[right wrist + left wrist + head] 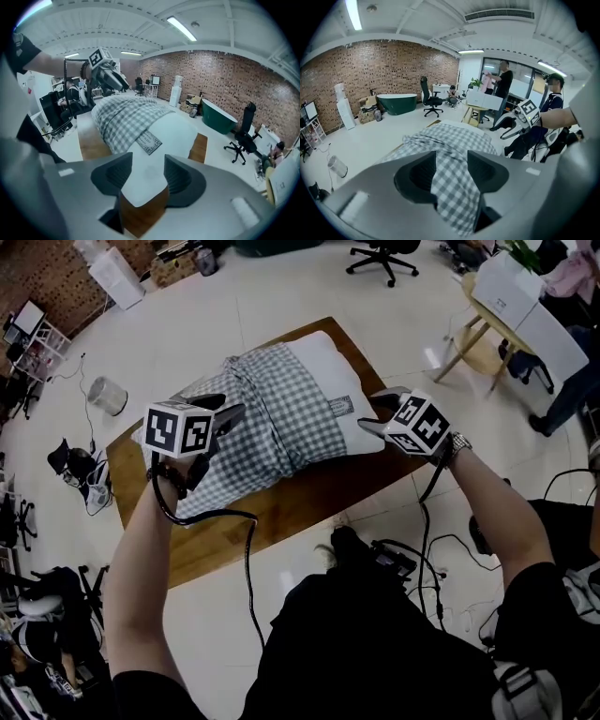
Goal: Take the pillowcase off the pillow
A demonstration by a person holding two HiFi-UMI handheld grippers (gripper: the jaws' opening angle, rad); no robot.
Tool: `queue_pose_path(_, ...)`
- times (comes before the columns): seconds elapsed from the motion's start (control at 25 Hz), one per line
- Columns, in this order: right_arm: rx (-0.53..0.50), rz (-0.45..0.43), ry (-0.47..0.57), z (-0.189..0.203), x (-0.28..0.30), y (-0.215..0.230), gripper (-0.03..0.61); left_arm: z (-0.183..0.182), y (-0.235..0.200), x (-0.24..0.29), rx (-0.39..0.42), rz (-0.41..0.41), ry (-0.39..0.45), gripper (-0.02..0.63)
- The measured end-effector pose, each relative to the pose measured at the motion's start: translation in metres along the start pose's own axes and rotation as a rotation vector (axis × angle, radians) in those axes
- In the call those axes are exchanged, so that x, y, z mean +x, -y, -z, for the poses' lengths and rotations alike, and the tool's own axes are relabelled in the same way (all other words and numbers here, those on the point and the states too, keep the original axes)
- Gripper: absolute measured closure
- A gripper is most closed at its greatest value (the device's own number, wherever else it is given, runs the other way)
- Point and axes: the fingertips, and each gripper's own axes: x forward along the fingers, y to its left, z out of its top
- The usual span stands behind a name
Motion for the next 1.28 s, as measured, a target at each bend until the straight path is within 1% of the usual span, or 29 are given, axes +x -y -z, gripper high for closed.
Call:
queue_pose_path(0.2, -0.028, 0.015, -0.021, 0.003, -0.006, -0.030, 0.343, 0.032, 0.046, -0.010, -0.062, 0.028, -0.005, 0.399)
queue_pose_path(0.36, -0.050, 0.027, -0.038, 0.010, -0.003, -0.043, 0.307, 0.049, 0.079, -0.007, -0.099, 0.059, 0.027, 0.399)
queue_pose_path(0.48, -0.059, 0.038, -0.039, 0.013, -0.002, -0.044, 0.299, 0.060, 0.099, 0.002, -0.132, 0.076, 0.049, 0.398)
queue_pose_path(0.56, -0.068, 0.043, -0.038, 0.016, -0.002, -0.046, 0.298, 0.069, 0.111, 0.009, -0.167, 0.085, 0.063, 0.397)
queue_pose_path(0.72, -0.087, 0.050, -0.039, 0.026, 0.003, -0.045, 0.284, 0.089, 0.133, 0.029, -0.271, 0.103, 0.097, 0.396)
queue_pose_path(0.8, -0.099, 0.057, -0.042, 0.031, 0.007, -0.042, 0.268, 0.098, 0.137, 0.040, -0.318, 0.083, 0.111, 0.390)
queue_pose_path(0.92, -0.121, 0.068, -0.037, 0.037, 0.015, -0.037, 0.258, 0.112, 0.135, 0.059, -0.397, 0.015, 0.129, 0.373)
queue_pose_path(1.08, -0.130, 0.075, -0.053, 0.046, 0.023, -0.033, 0.247, 0.125, 0.125, 0.088, -0.504, -0.076, 0.168, 0.347)
queue_pose_path(1.16, -0.156, 0.083, -0.062, 0.051, 0.029, -0.031, 0.244, 0.131, 0.120, 0.103, -0.563, -0.105, 0.181, 0.334)
queue_pose_path(1.28, -0.198, 0.092, -0.073, 0.053, 0.038, -0.023, 0.244, 0.140, 0.106, 0.125, -0.662, -0.142, 0.181, 0.333)
